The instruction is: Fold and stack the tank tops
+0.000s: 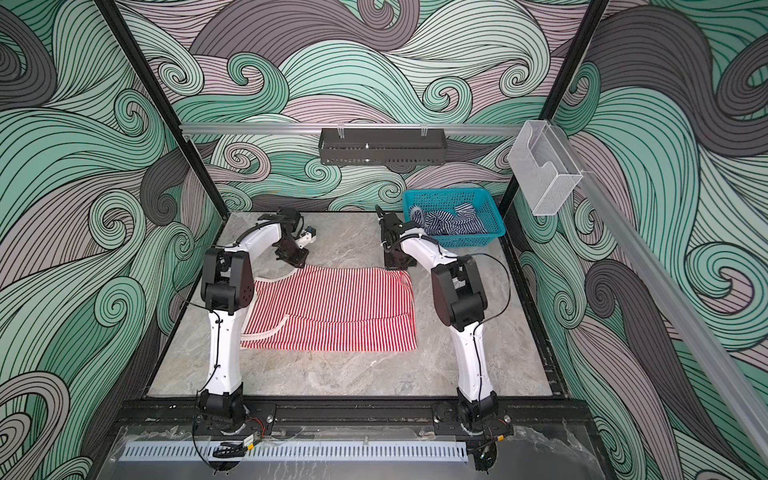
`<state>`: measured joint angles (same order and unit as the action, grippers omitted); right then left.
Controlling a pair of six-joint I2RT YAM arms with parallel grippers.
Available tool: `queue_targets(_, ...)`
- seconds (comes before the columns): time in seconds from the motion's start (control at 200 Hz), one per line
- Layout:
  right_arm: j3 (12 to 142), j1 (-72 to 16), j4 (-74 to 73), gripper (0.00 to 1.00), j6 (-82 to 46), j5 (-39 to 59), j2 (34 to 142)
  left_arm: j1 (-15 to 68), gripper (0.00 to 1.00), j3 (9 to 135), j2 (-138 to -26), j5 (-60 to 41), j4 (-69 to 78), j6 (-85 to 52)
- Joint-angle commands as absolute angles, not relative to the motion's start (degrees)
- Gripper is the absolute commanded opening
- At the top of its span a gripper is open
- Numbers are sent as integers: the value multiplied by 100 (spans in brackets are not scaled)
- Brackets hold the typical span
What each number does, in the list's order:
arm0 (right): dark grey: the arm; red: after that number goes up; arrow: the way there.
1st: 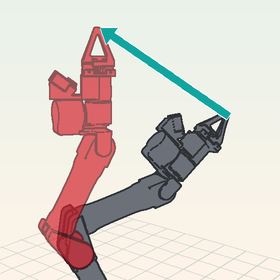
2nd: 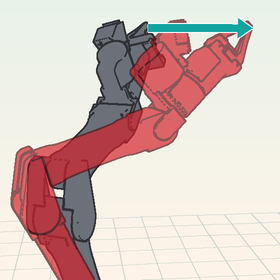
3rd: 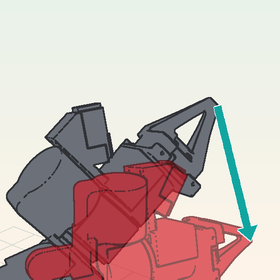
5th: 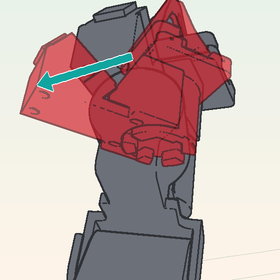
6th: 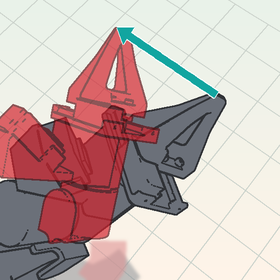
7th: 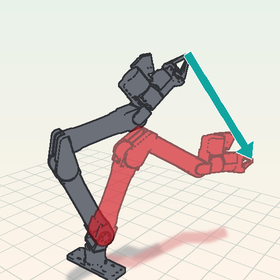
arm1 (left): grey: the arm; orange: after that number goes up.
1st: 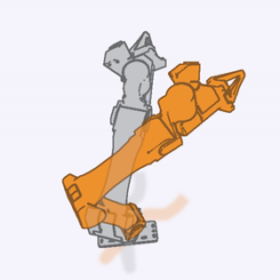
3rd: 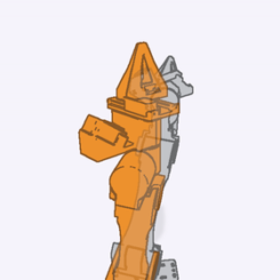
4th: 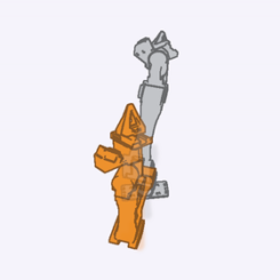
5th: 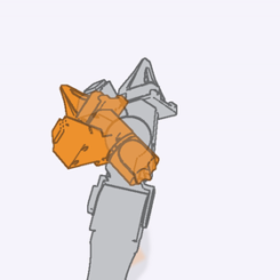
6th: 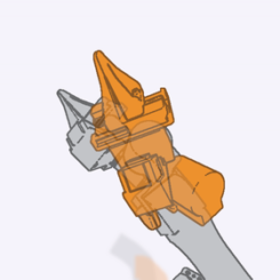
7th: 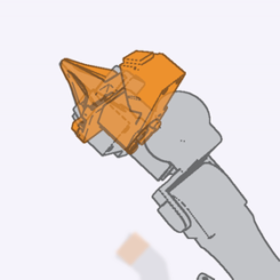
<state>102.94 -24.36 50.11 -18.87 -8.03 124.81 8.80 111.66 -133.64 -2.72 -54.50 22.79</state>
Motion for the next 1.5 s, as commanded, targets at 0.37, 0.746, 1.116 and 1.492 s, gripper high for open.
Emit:
queue_targets(0.37,9388,-2308,4476,0,-1687,-971,11688,914,0,10009,-12202,-291,-5197,2233)
queue_targets(0.746,8317,-2204,3904,0,-1573,-526,10925,914,0,8249,-10631,-436,-4649,2173)
queue_targets(1.116,7328,-2236,3690,0,-1661,-73,10249,962,0,7168,-9896,-577,-4518,2153)
queue_targets(1.492,6350,-2510,3480,0,-1852,101,9661,1212,0,6424,-9511,-569,-4377,2041)
